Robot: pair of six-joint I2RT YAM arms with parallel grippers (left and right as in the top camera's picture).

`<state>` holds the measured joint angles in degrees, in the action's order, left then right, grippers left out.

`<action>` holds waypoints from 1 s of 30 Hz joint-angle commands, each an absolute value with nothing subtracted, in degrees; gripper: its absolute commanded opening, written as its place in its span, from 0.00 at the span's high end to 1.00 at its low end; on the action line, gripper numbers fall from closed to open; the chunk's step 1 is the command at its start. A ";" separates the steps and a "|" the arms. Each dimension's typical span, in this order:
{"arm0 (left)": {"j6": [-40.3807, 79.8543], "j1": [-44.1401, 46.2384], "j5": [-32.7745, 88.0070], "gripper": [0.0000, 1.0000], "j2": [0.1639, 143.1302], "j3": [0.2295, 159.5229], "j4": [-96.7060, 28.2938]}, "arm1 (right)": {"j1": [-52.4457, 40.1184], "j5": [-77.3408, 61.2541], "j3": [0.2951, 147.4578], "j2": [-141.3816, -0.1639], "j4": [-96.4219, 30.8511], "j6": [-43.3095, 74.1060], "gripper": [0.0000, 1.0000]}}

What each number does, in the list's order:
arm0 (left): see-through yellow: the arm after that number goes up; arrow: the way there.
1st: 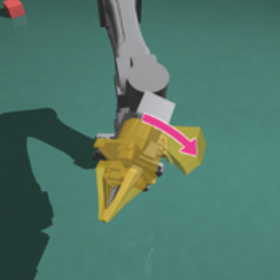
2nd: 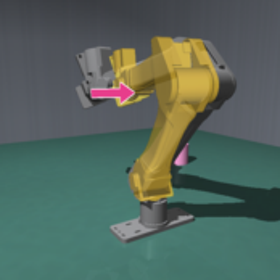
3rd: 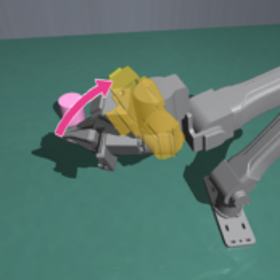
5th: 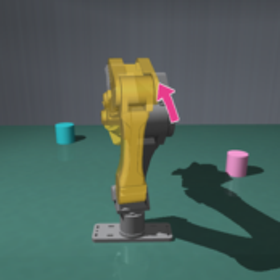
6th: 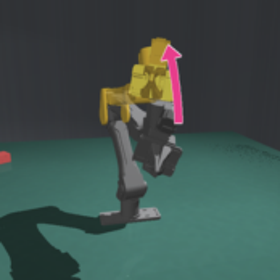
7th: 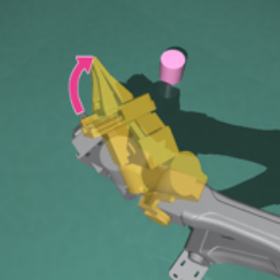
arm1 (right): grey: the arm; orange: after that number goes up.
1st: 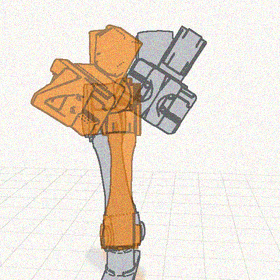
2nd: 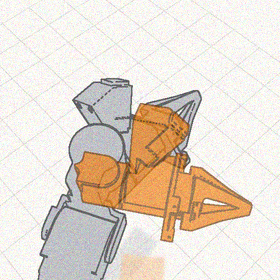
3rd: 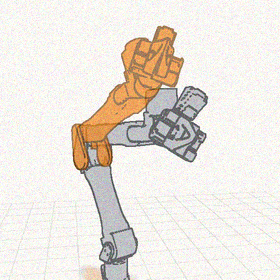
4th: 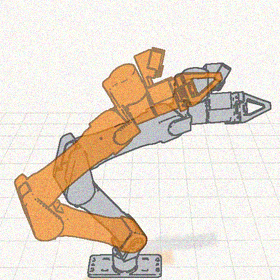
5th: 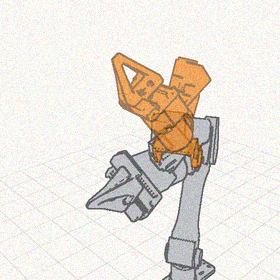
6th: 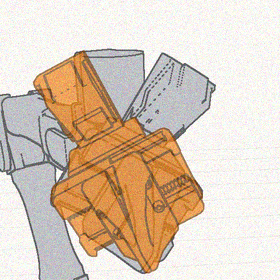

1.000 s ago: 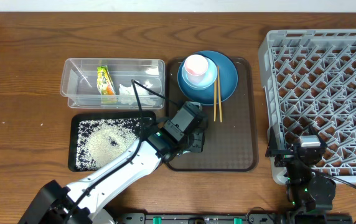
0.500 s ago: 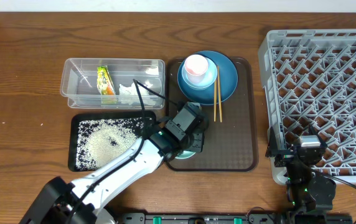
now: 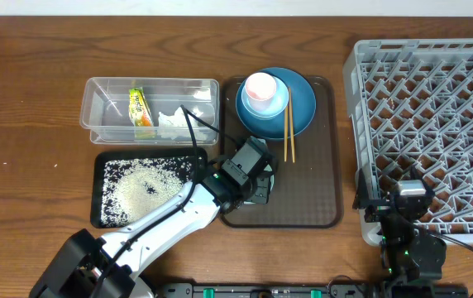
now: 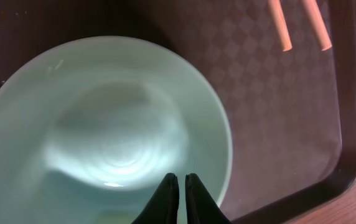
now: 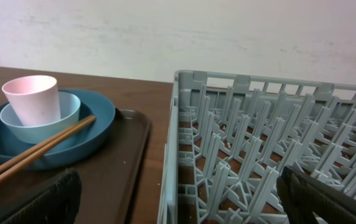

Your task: Sort waste into correct bins and load items into the dishwasher rack

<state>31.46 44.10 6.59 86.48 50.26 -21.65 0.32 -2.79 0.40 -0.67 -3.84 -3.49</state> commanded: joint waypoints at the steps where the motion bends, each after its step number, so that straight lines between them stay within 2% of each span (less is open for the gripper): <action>1: 30.50 44.23 5.30 0.91 86.70 50.46 -21.98 | 0.58 -2.44 0.32 -0.27 -4.08 -3.90 0.01; 5: 30.35 44.23 5.28 0.91 86.70 50.46 -21.96 | 0.58 -3.68 0.32 -0.27 -3.92 3.62 0.01; 9: 27.88 44.23 5.28 0.91 86.28 50.48 -21.71 | 0.58 -3.53 2.31 -0.27 -7.66 4.32 0.01; 13: 25.50 44.21 5.26 0.90 83.29 50.50 -22.04 | 0.58 0.40 11.35 -0.43 -17.45 1.15 0.01; 17: 22.94 44.21 1.58 0.85 79.83 50.50 -23.81 | 0.58 0.27 22.87 -4.12 -24.34 8.34 0.01; 22: 22.96 44.21 -3.77 0.85 77.82 50.50 -26.41 | 0.58 -5.89 39.31 -17.08 -34.81 8.73 0.01; 26: 23.00 43.86 -4.80 0.94 77.78 50.50 -26.96 | 0.58 -10.81 55.72 -33.10 -50.52 8.73 0.01; 30: 25.63 42.19 -5.26 0.94 77.38 50.50 -28.05 | 0.58 -13.63 70.30 -48.16 -63.81 8.75 0.01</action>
